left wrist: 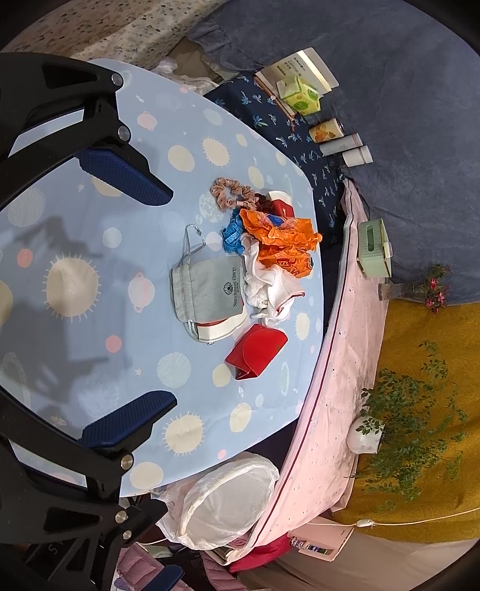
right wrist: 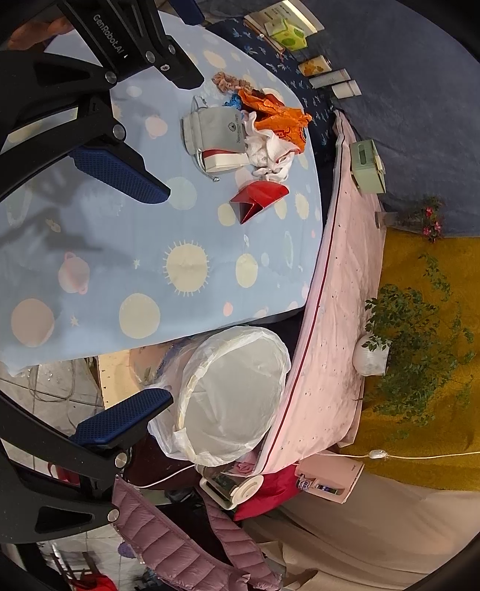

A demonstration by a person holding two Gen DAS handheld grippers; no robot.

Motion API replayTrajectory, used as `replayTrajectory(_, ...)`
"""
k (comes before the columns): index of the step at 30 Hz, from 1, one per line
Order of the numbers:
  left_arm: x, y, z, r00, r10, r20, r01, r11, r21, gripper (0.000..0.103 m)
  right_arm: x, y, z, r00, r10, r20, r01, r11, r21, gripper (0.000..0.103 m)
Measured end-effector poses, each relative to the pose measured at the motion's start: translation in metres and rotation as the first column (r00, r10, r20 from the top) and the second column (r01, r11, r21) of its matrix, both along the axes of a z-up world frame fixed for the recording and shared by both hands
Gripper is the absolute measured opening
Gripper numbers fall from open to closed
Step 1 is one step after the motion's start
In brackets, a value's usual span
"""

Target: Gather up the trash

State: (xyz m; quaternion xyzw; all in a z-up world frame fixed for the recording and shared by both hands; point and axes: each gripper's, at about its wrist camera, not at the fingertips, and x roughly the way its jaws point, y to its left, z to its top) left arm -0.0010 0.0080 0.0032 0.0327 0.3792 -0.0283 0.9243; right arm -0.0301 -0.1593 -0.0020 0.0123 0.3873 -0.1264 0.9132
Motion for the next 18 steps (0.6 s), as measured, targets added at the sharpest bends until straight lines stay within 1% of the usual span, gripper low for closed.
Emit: replayTrajectory(18, 0.0001, 0.0002, -0.0028, 1.000, 0.009, 0.002, -0.009, 1.000, 0.003, 0.096, 0.0036, 0.0009, 0.0019, 1.000, 0.005, 0.009, -0.005, 1.000, -0.006, 0.096)
